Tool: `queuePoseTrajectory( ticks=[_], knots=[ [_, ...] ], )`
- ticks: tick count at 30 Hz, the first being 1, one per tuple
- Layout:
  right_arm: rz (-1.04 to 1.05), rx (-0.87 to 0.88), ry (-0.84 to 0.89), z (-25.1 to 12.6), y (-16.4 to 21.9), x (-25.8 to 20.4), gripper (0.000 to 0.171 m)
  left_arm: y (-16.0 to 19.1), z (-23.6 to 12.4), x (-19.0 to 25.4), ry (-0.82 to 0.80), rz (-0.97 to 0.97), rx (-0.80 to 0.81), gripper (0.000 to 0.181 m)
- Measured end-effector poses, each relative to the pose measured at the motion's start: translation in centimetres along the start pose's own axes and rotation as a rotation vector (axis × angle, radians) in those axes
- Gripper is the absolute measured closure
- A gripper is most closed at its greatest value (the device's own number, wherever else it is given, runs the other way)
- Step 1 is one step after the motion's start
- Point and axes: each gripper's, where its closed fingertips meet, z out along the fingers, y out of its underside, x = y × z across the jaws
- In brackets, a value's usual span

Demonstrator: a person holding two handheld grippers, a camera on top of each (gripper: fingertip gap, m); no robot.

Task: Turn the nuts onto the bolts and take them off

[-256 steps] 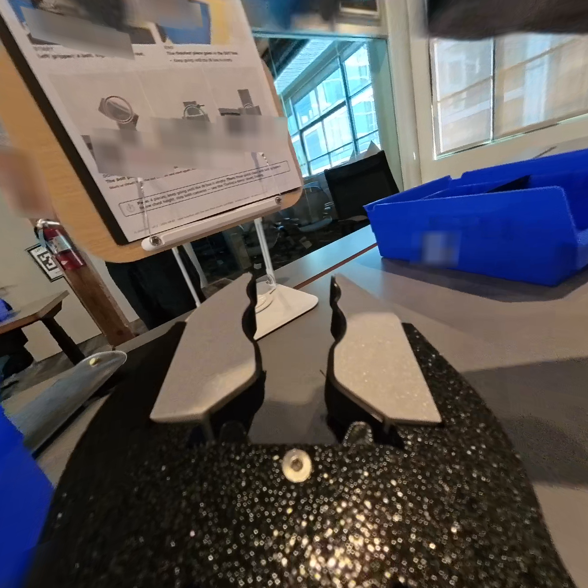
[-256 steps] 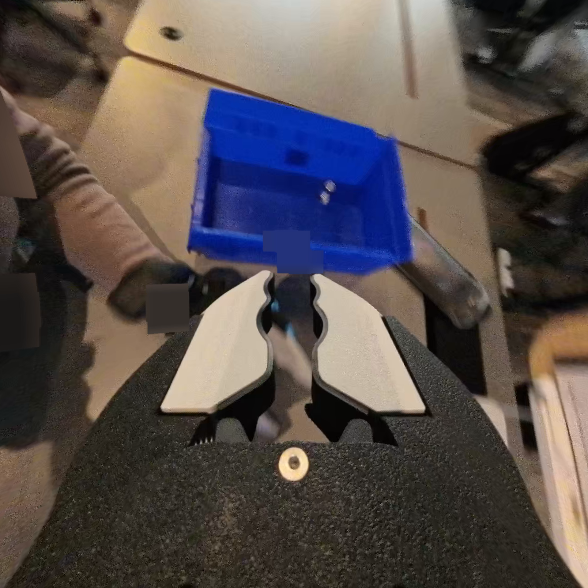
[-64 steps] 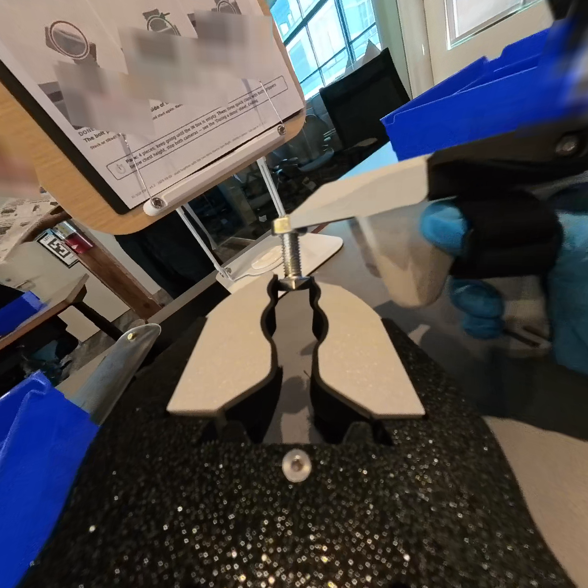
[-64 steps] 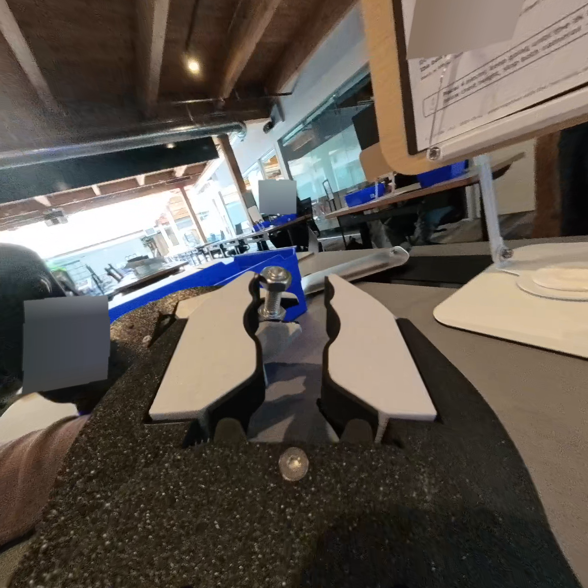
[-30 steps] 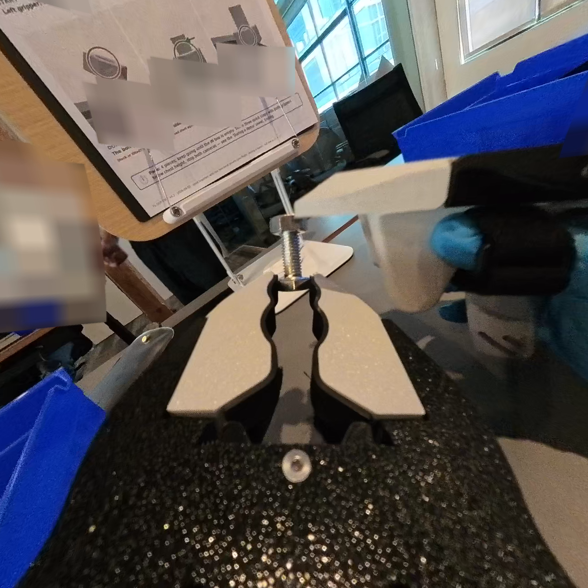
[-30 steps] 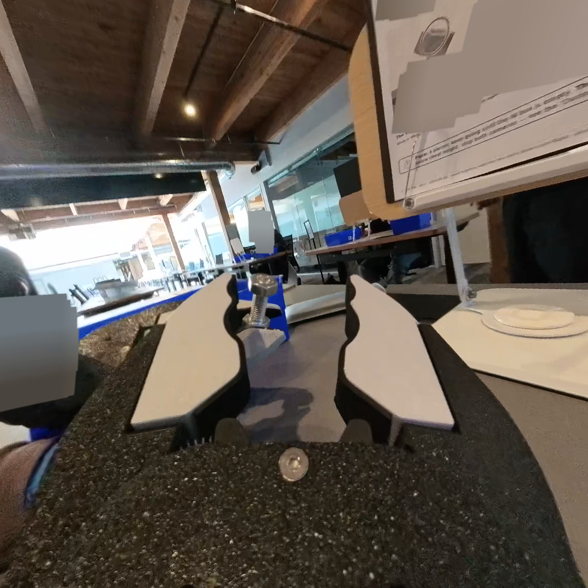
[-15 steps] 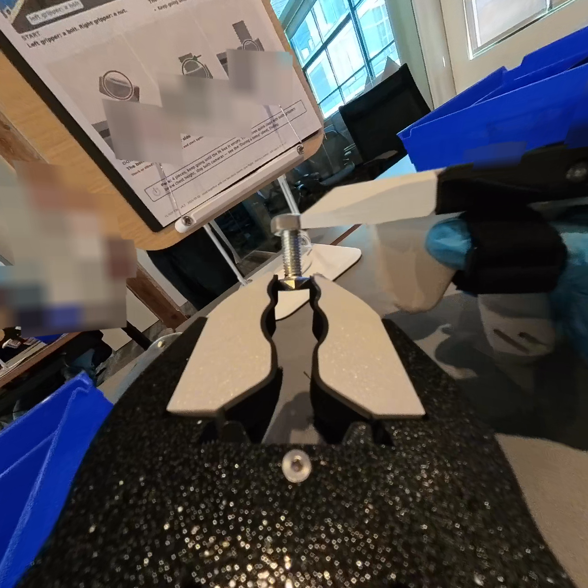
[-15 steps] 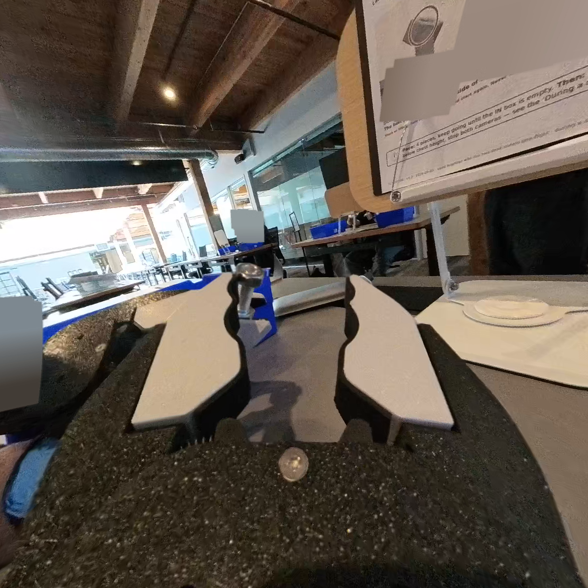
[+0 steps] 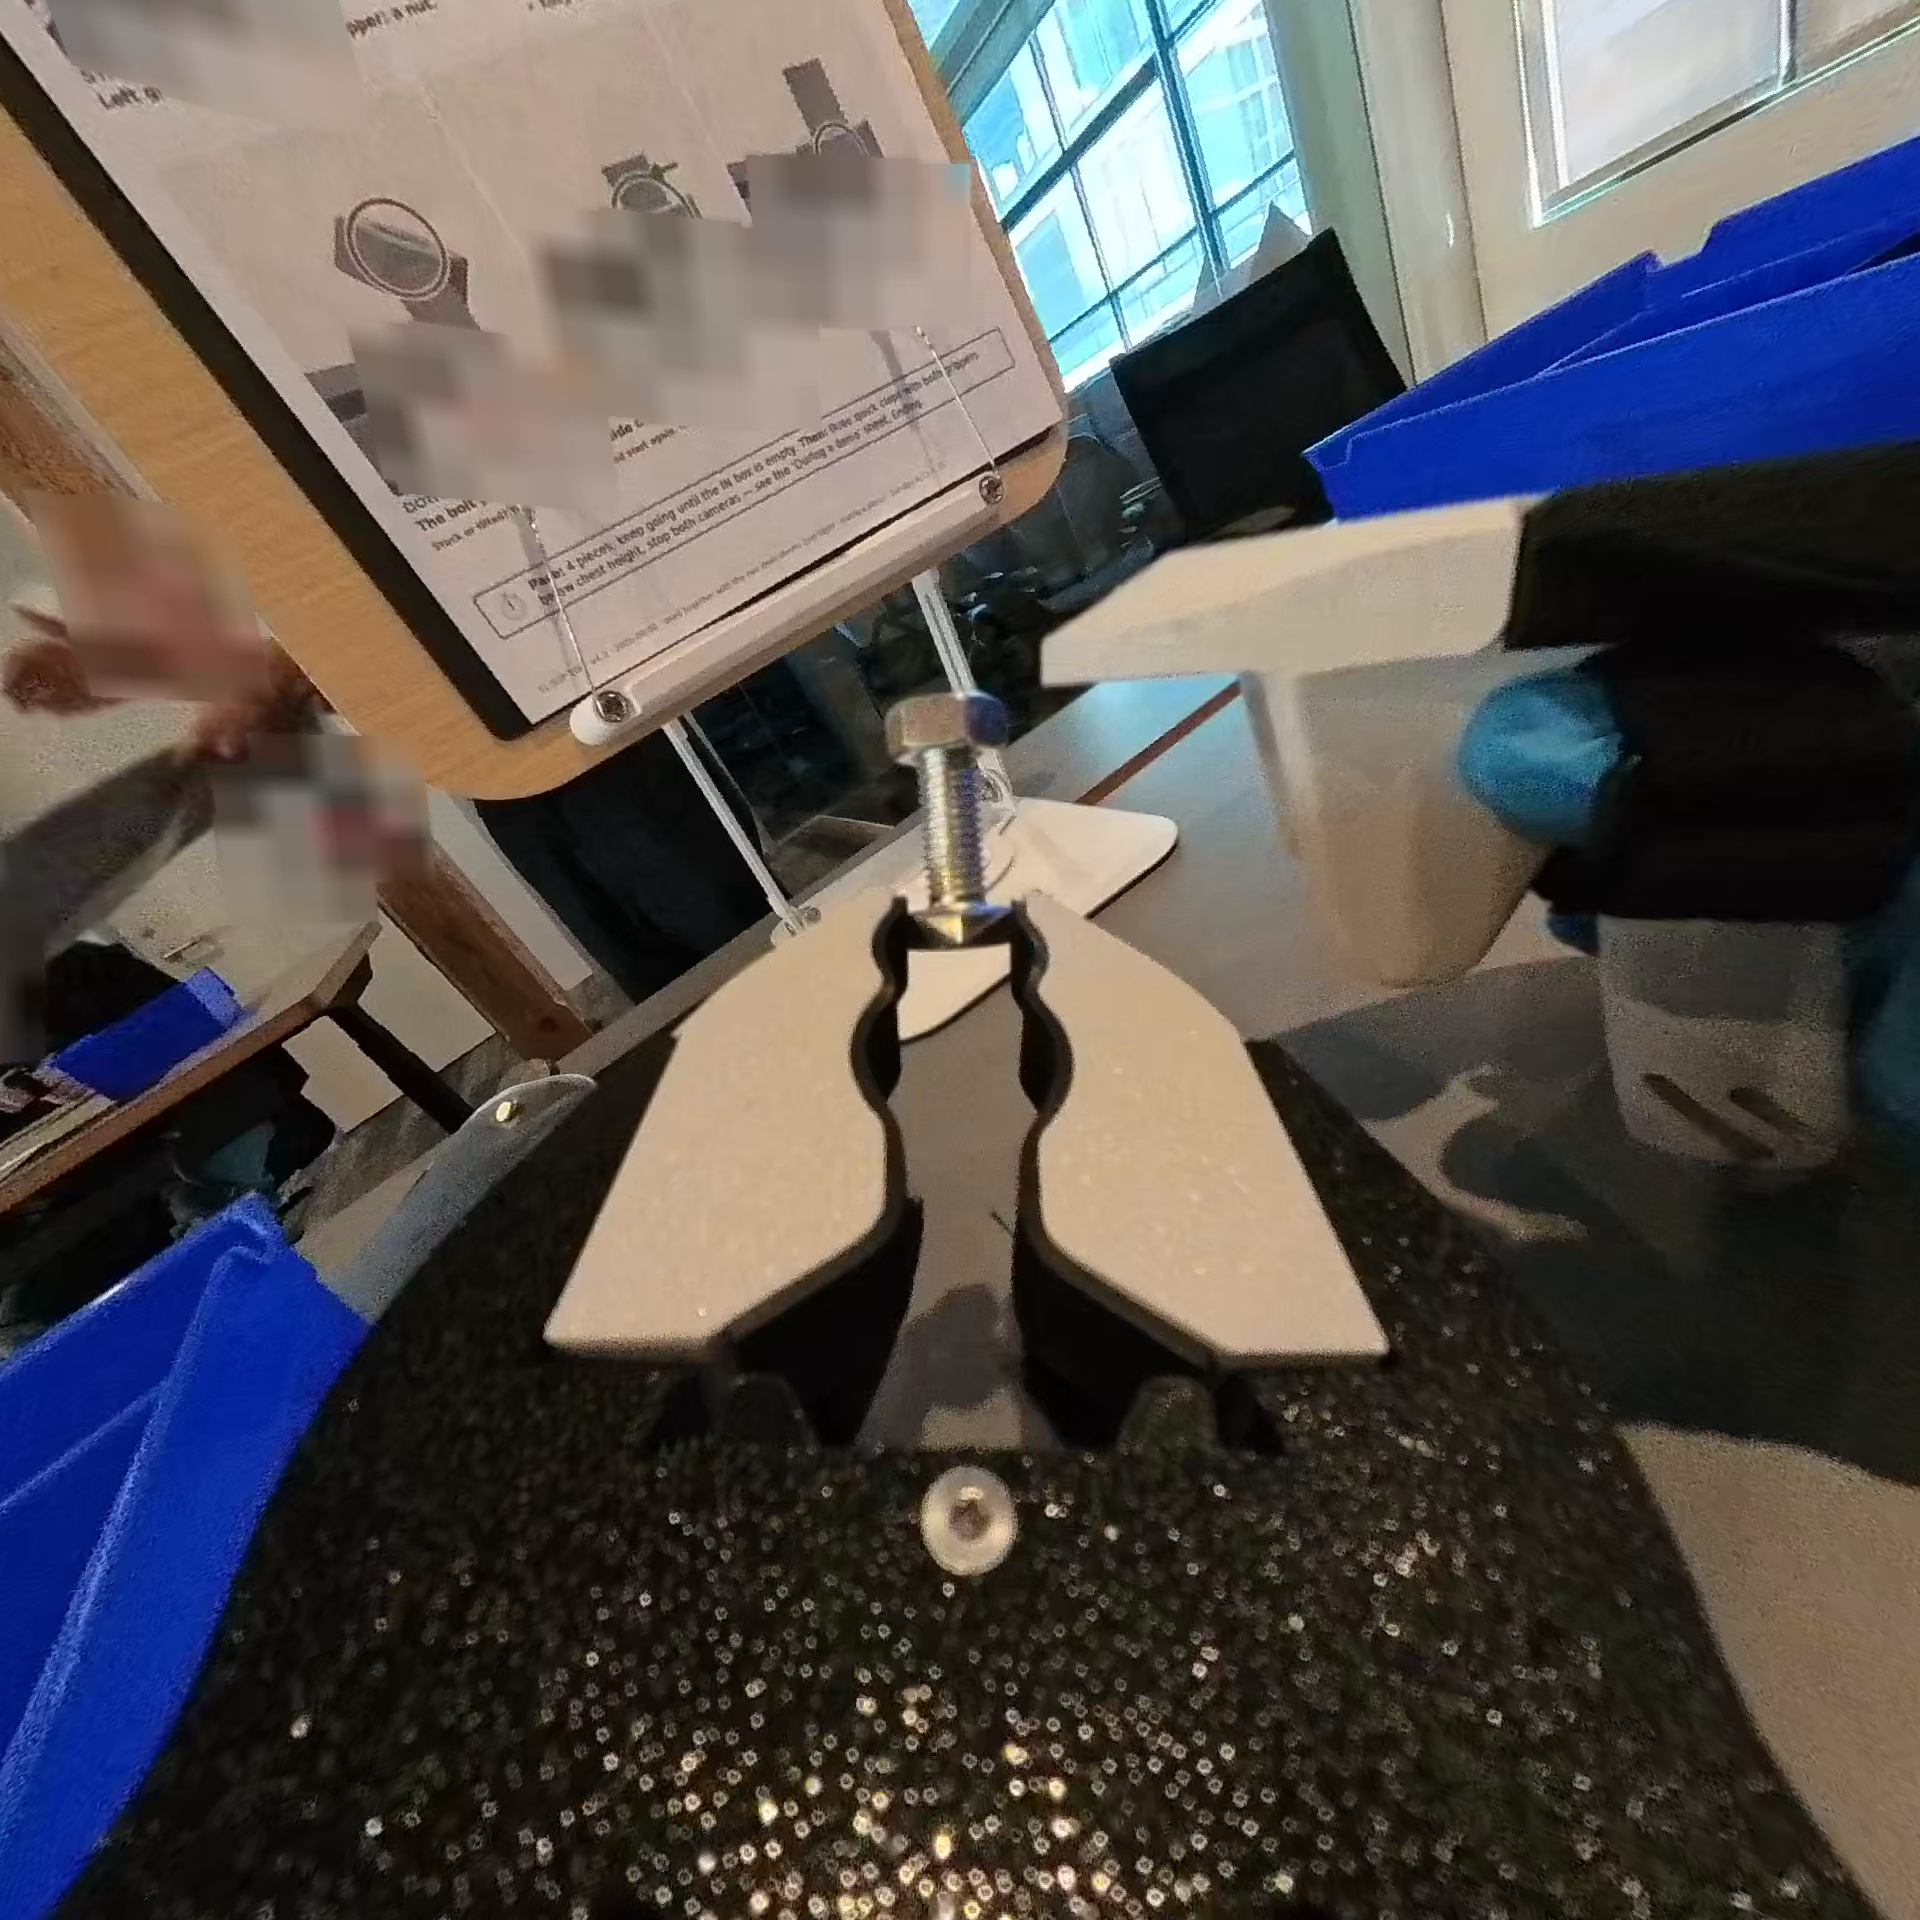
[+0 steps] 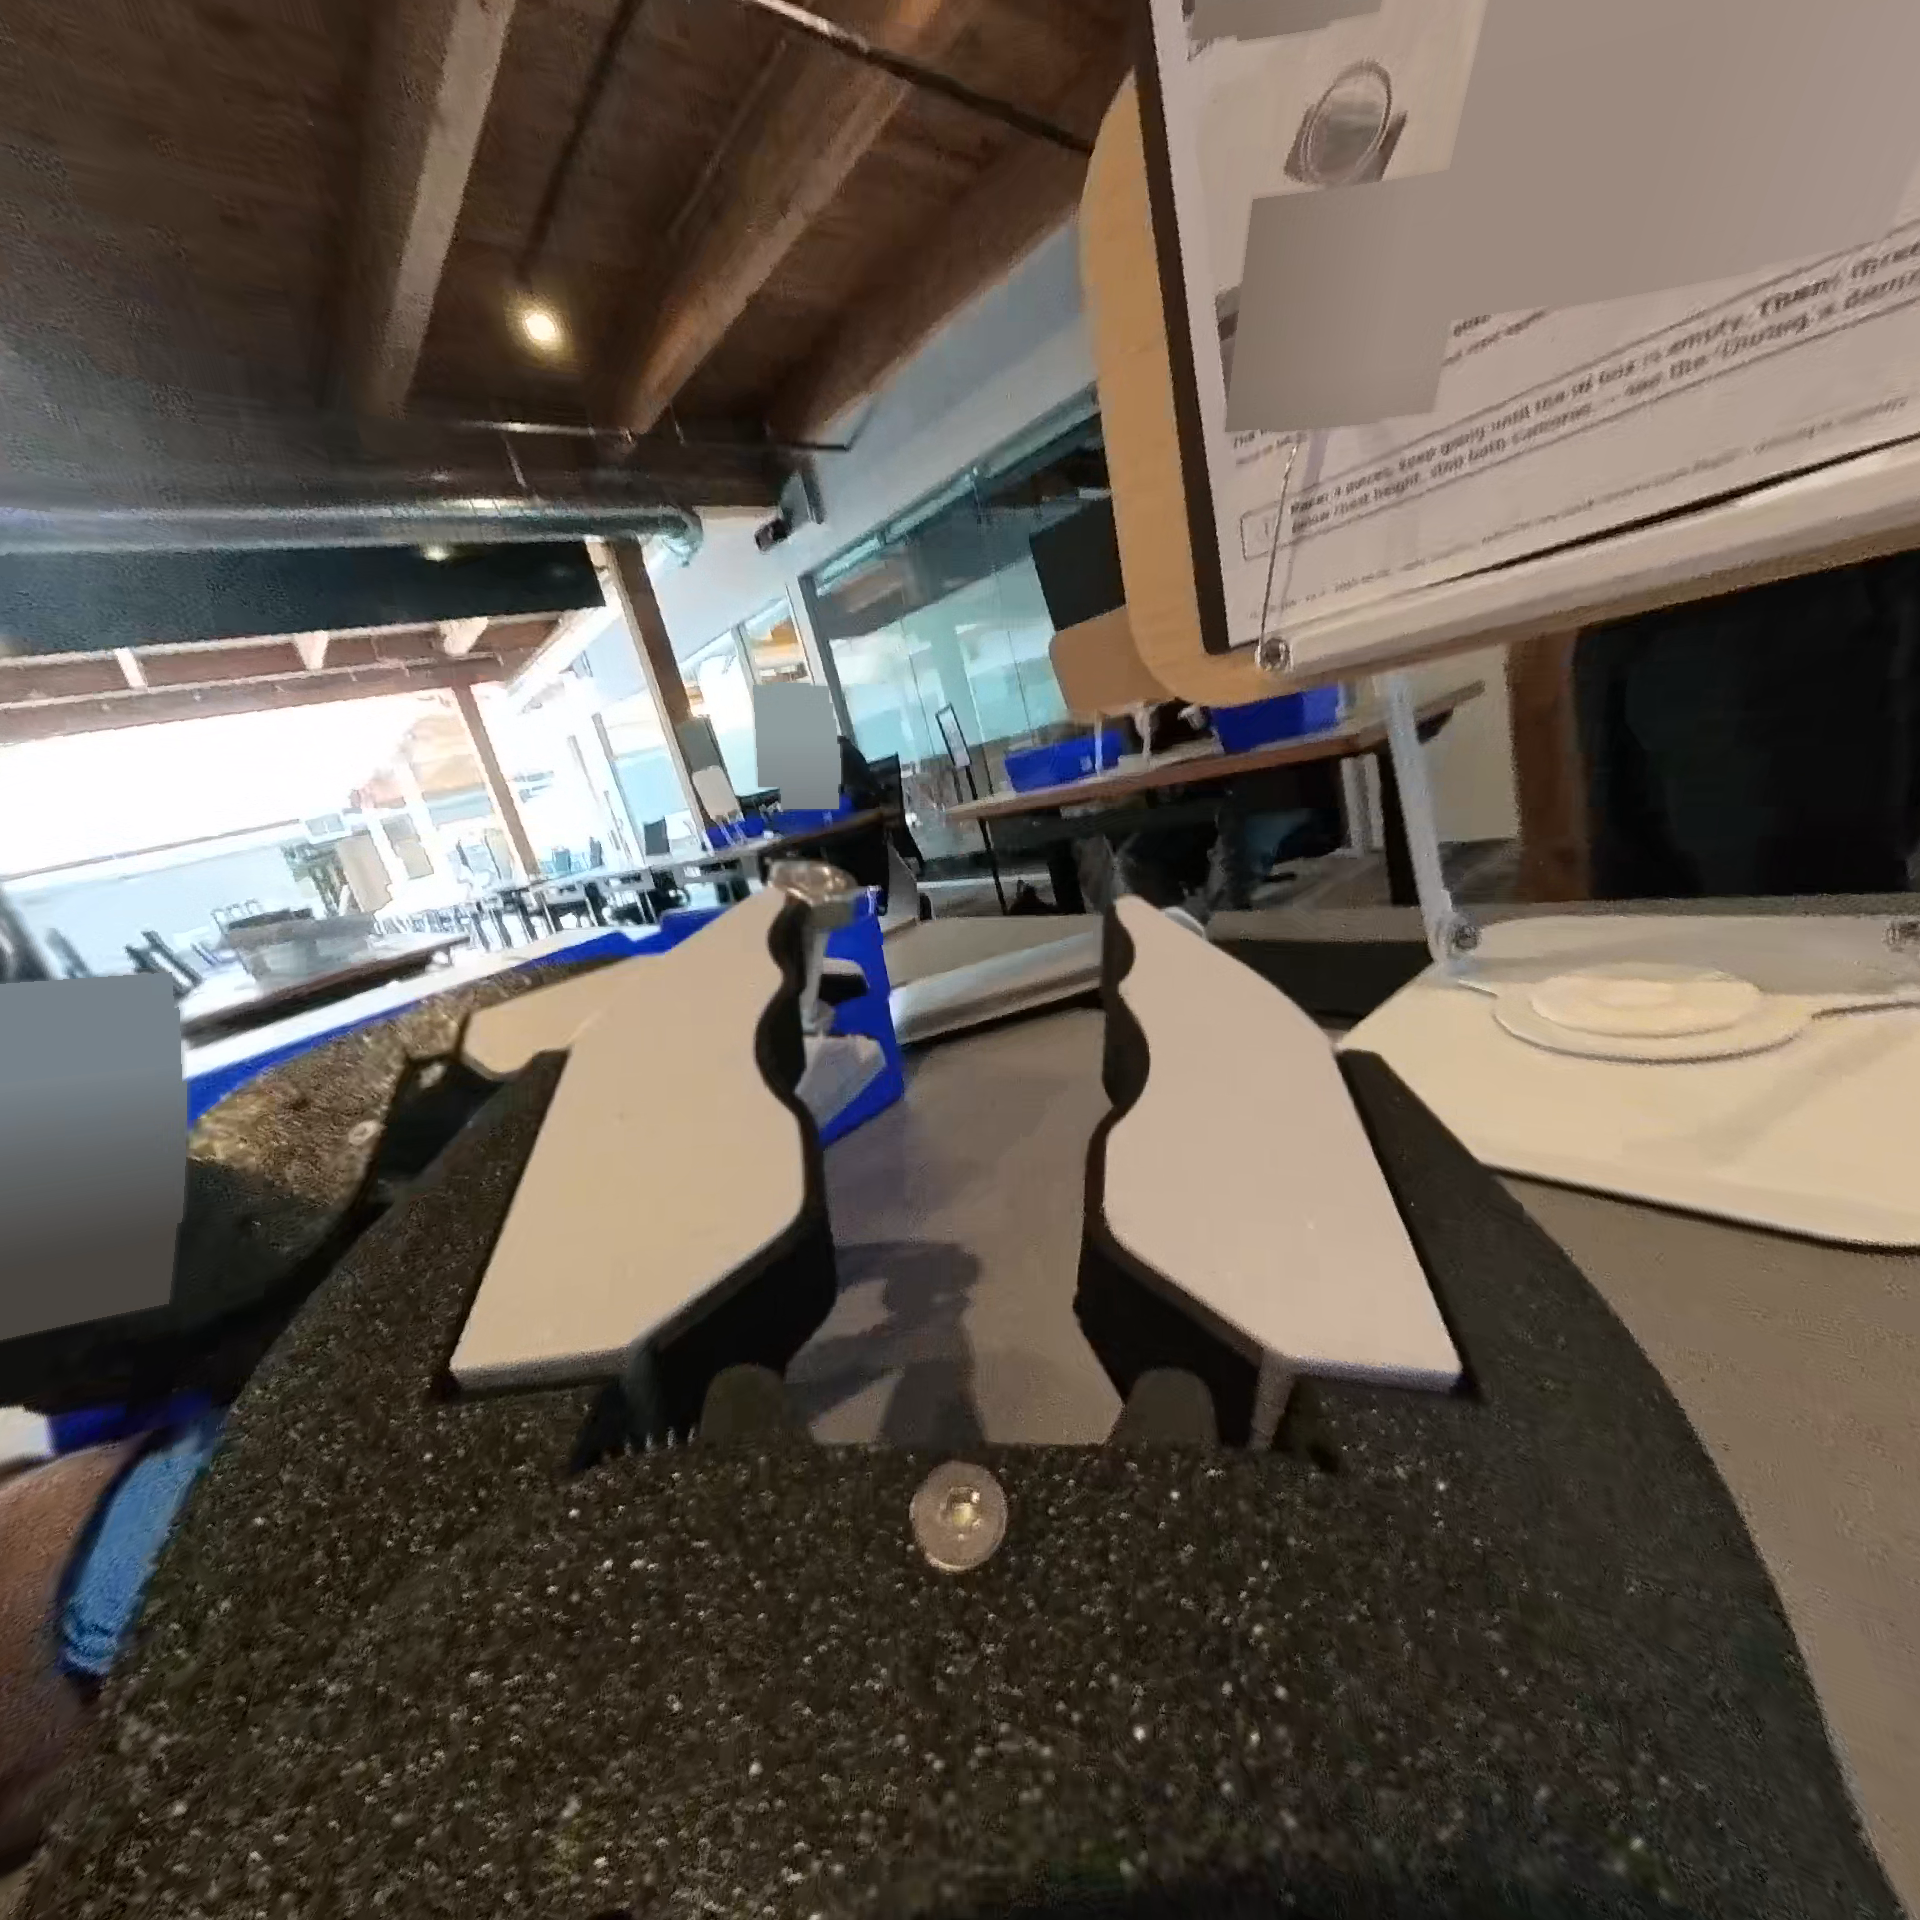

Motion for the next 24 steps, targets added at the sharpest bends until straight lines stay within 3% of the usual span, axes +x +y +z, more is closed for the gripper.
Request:
queuePoseTrajectory(
  ticks=[6,11,16,24],
  knots=[
    [0.059,-0.012,-0.055,1.1,0.5,-0.7,0.116,-0.1,0.1,0.4,0.011,0.016,0.001,0.163],
    [0.048,0.013,0.012,-0.2,-0.1,0.4,0.123,0.1,0.0,-0.2,0.000,-0.015,0.001,0.163],
    [0.093,-0.002,-0.074,0.9,0.3,-0.8,0.120,0.1,0.2,0.6,0.023,0.008,-0.005,0.163],
    [0.107,0.012,-0.031,0.0,-0.1,0.0,0.124,0.2,0.1,0.2,0.012,-0.004,-0.010,0.163]
  ],
)
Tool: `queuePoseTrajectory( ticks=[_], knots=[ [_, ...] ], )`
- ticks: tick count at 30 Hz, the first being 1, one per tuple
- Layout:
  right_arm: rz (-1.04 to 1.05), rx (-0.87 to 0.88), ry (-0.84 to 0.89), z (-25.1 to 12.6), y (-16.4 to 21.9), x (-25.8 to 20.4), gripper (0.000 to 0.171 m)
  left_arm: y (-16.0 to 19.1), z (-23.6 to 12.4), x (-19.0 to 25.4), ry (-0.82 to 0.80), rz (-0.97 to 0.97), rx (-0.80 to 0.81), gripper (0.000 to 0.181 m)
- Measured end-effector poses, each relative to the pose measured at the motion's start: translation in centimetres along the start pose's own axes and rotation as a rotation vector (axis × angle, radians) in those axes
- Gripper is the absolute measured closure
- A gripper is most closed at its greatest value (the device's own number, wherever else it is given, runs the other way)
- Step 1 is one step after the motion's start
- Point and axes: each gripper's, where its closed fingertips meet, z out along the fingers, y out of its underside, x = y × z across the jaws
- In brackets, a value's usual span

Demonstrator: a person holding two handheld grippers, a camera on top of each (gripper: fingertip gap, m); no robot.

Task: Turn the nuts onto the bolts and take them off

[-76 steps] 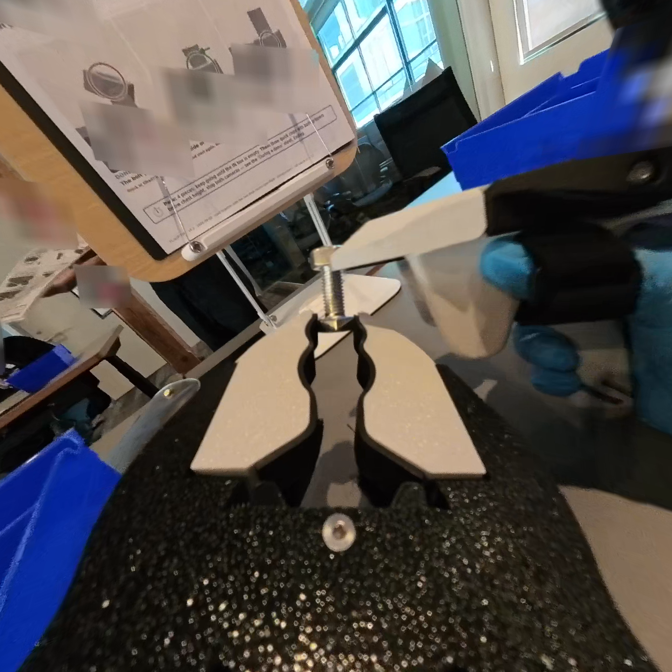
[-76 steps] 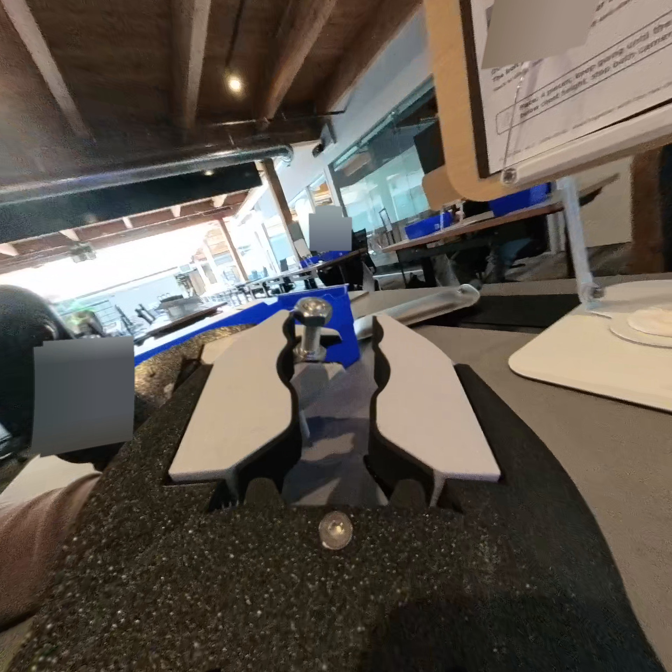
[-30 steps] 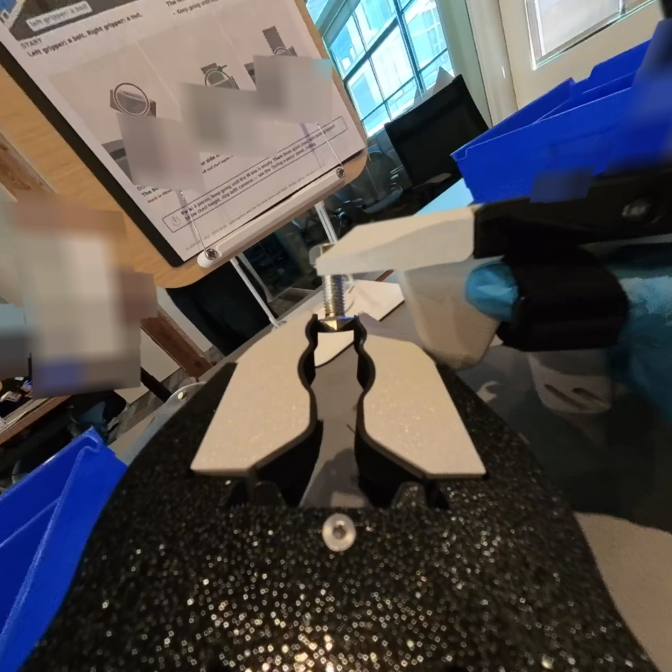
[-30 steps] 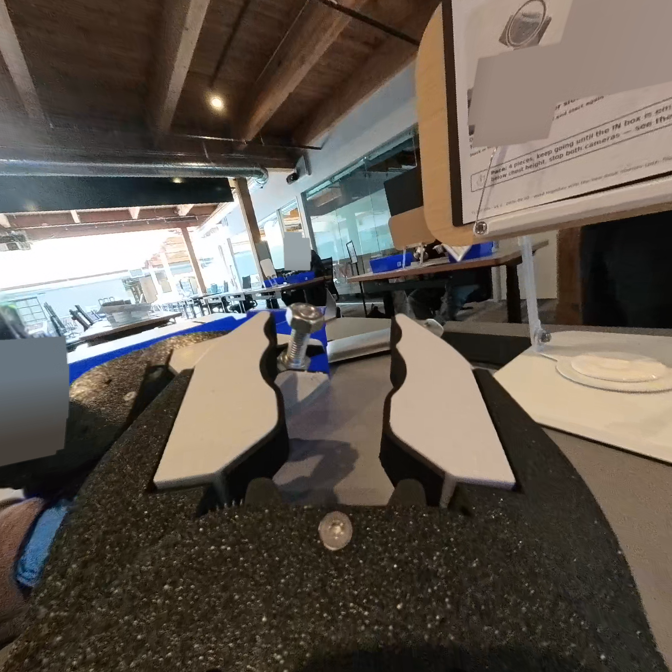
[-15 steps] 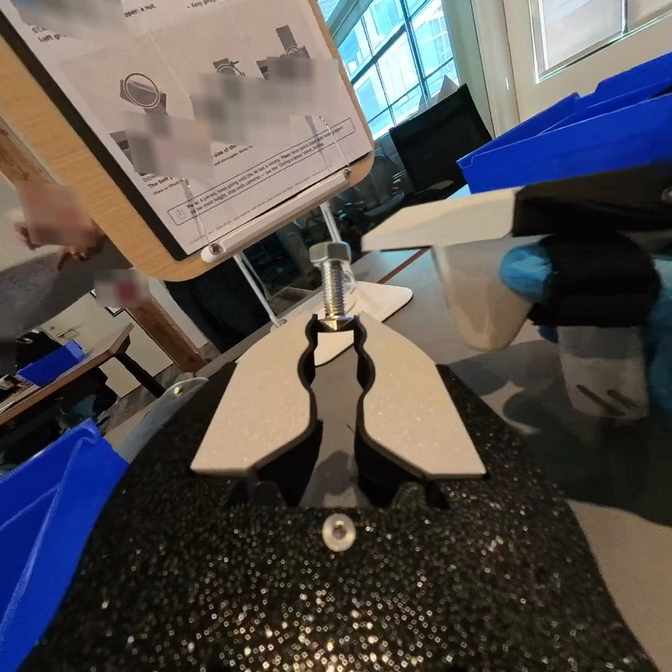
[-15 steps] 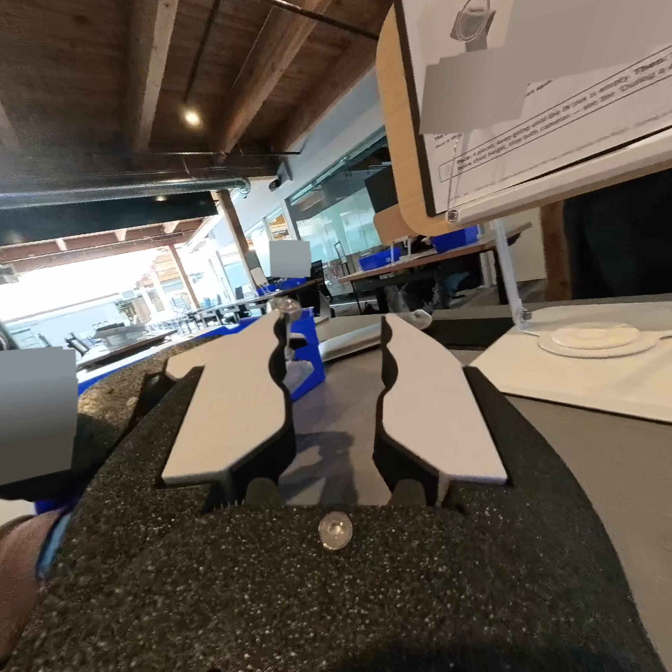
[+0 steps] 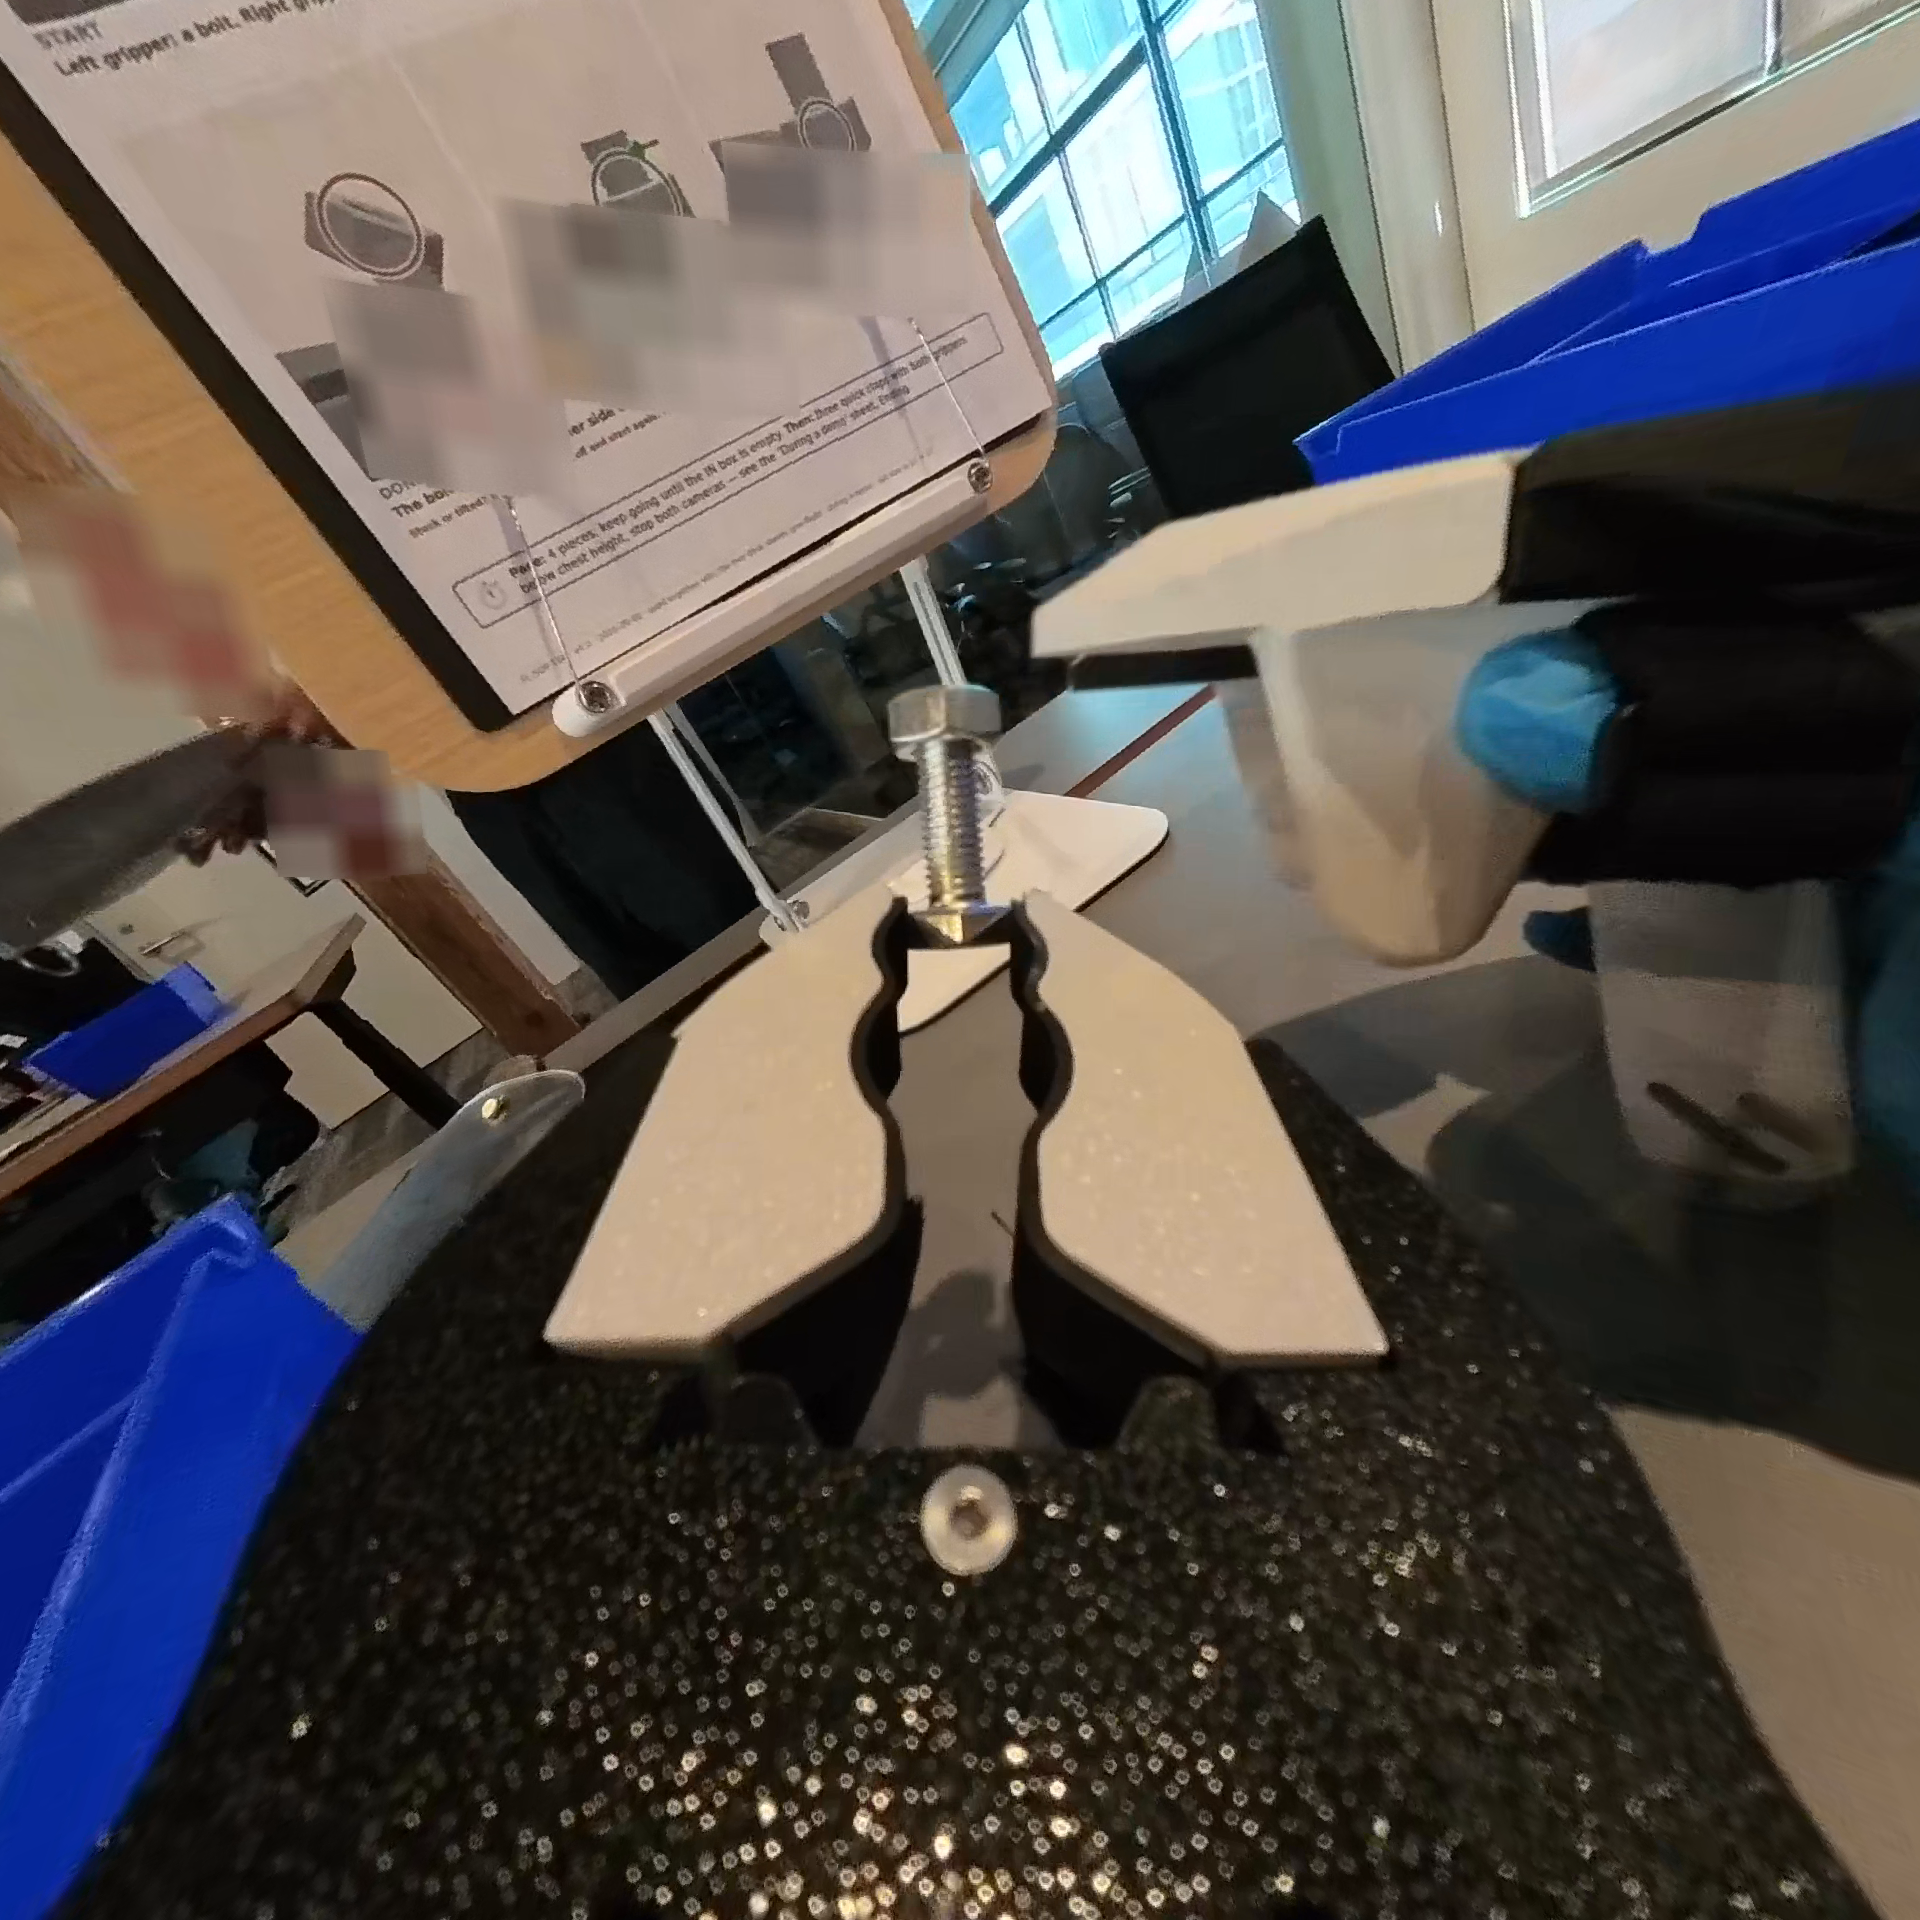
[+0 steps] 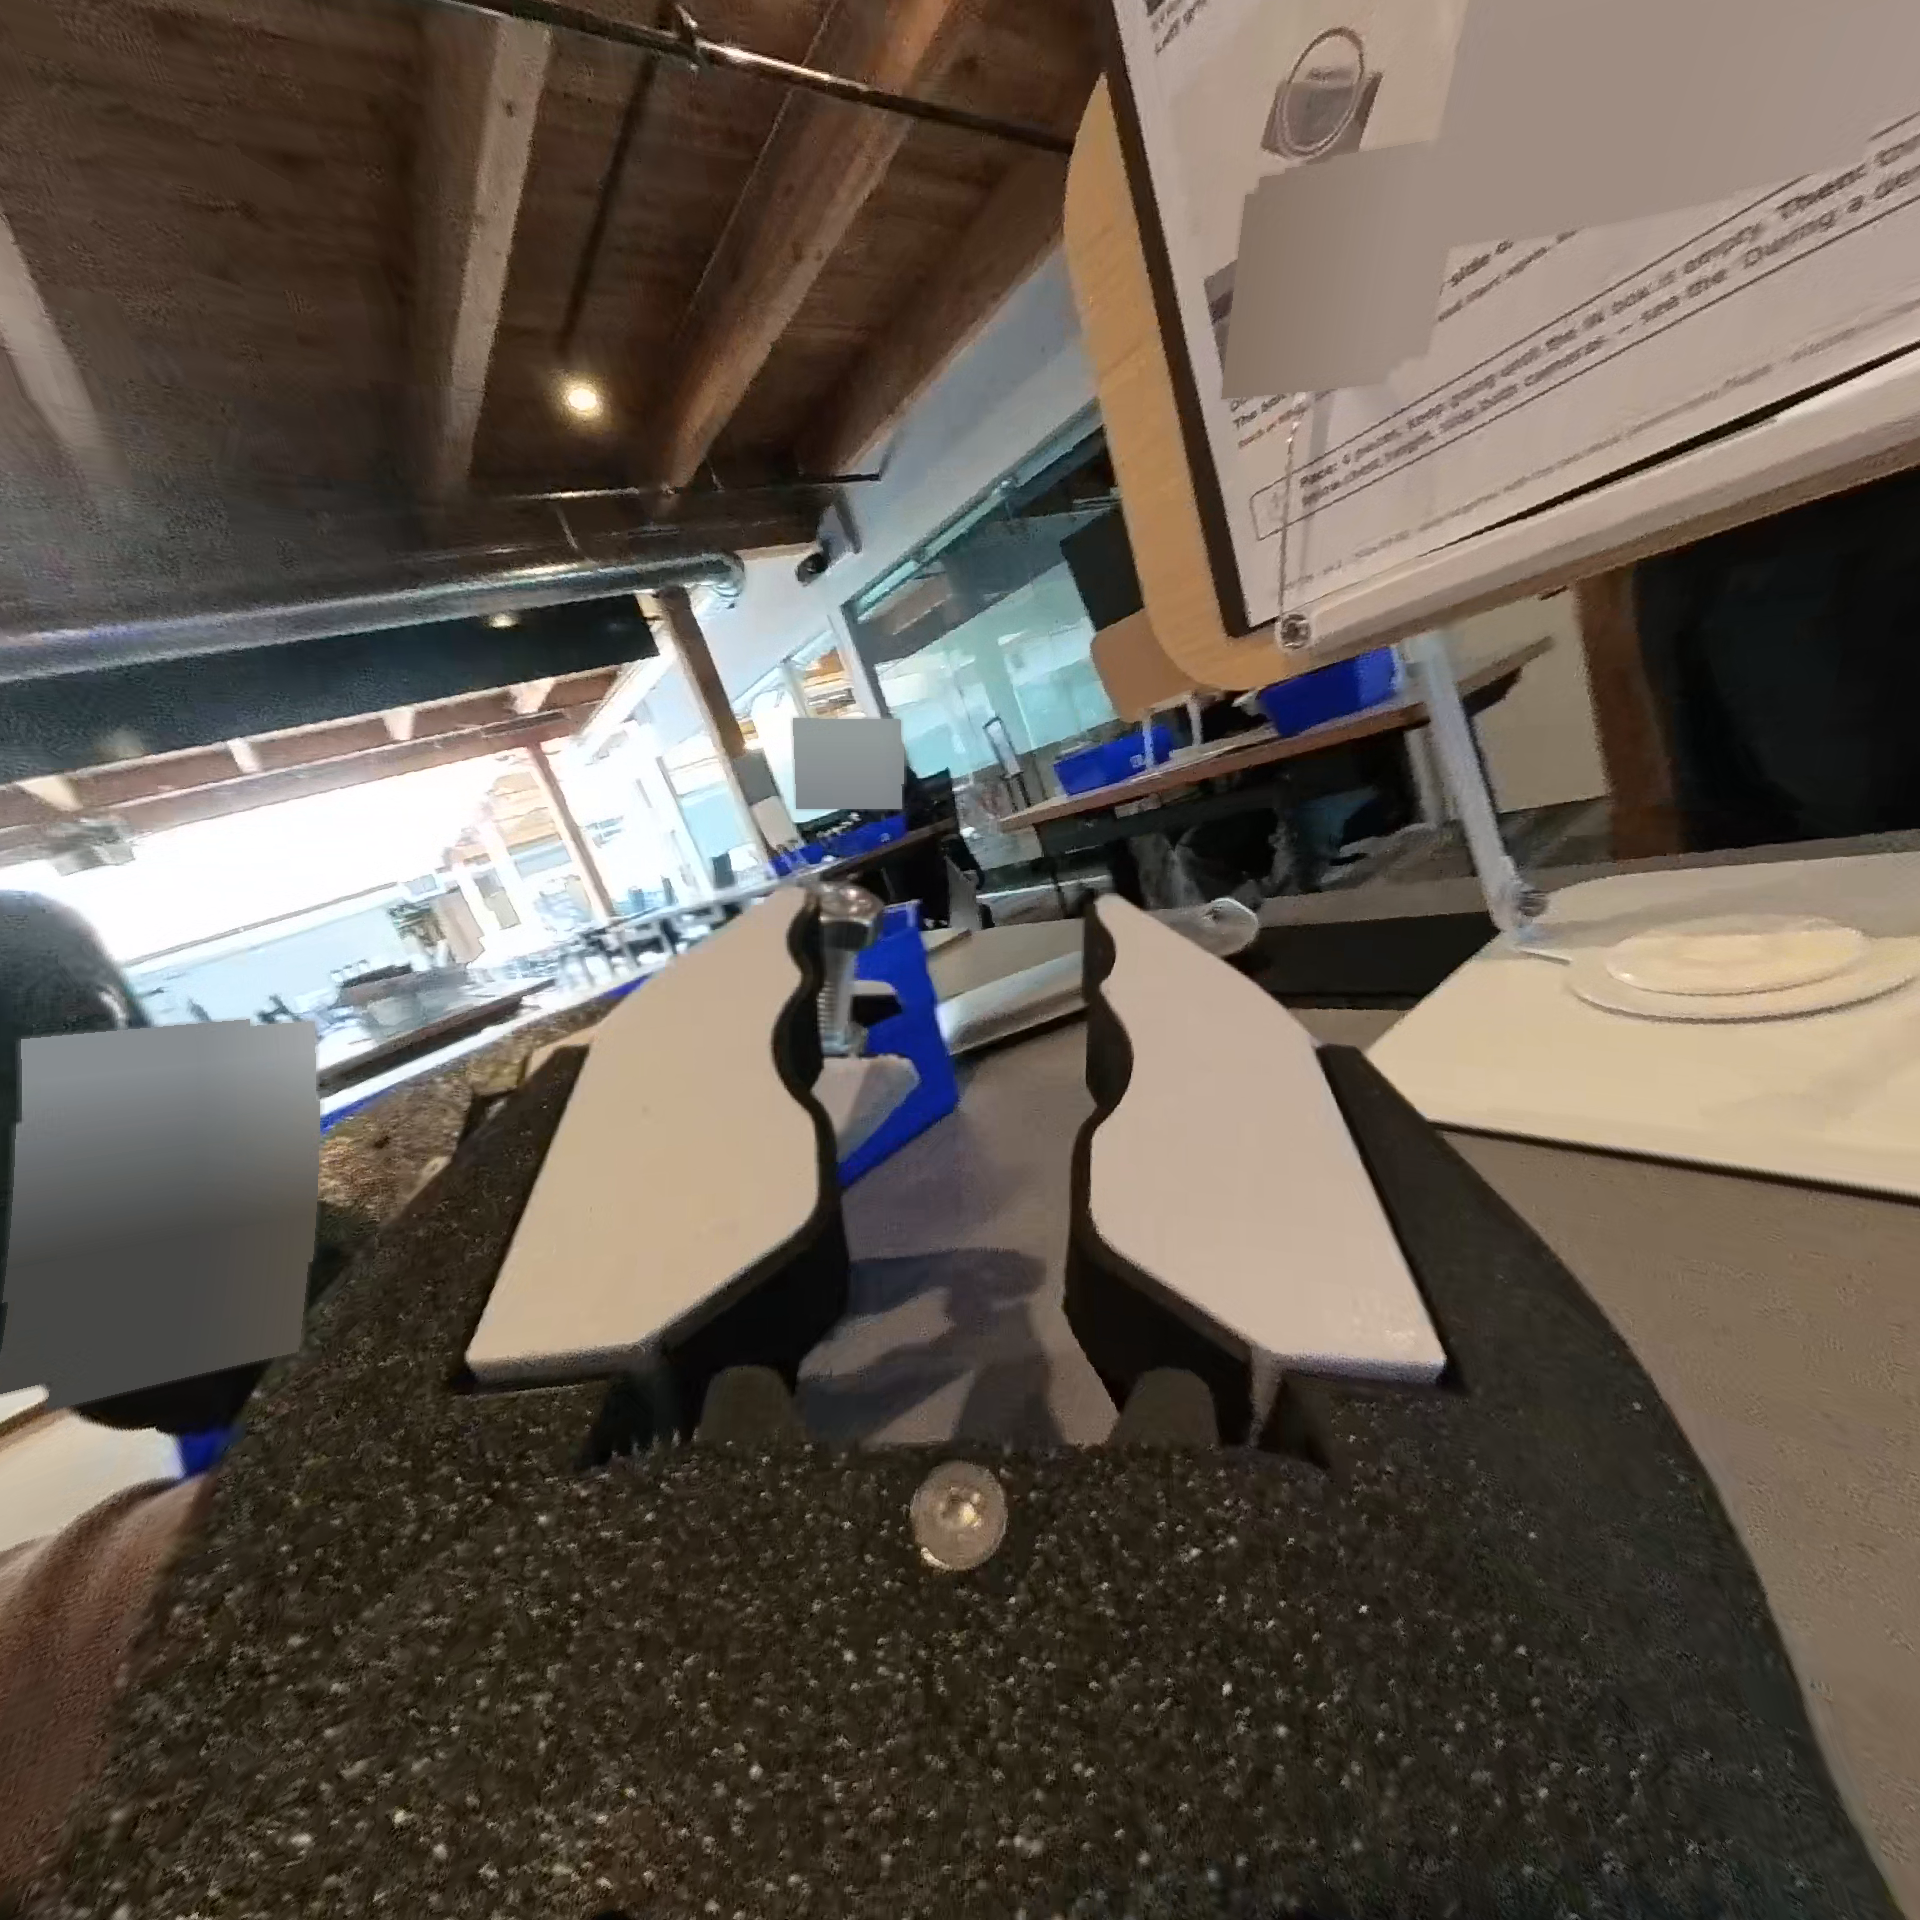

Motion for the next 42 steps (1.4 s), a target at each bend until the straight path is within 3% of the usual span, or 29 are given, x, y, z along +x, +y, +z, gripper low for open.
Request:
queuePoseTrajectory(
  ticks=[3,8,15,21,27,33,38,42],
  knots=[
    [0.022,-0.024,-0.062,0.9,0.5,-0.9,0.124,-0.1,0.1,0.4,0.011,0.019,0.002,0.163],
    [-0.025,-0.037,0.044,-0.1,0.5,0.2,0.132,-0.2,-0.1,0.1,-0.003,0.025,0.007,0.163],
    [0.054,-0.027,-0.056,0.9,0.6,-0.9,0.127,-0.2,0.1,0.6,0.011,0.042,0.002,0.163],
    [0.044,-0.002,0.014,-0.4,0.0,0.2,0.129,-0.1,-0.1,-0.1,-0.007,0.013,0.004,0.163],
    [0.054,-0.003,-0.067,0.9,0.3,-1.1,0.125,-0.1,0.1,0.6,0.015,0.044,-0.003,0.163],
    [0.042,0.000,0.012,-0.1,0.2,0.2,0.131,0.0,0.0,0.1,0.002,0.027,-0.001,0.163],
    [0.067,0.002,-0.077,0.8,0.3,-1.0,0.125,0.0,0.2,0.6,0.017,0.042,-0.008,0.163],
    [0.050,-0.019,-0.030,0.6,0.7,-0.4,0.127,-0.1,0.1,0.6,0.010,0.053,-0.002,0.163]
  ],
)
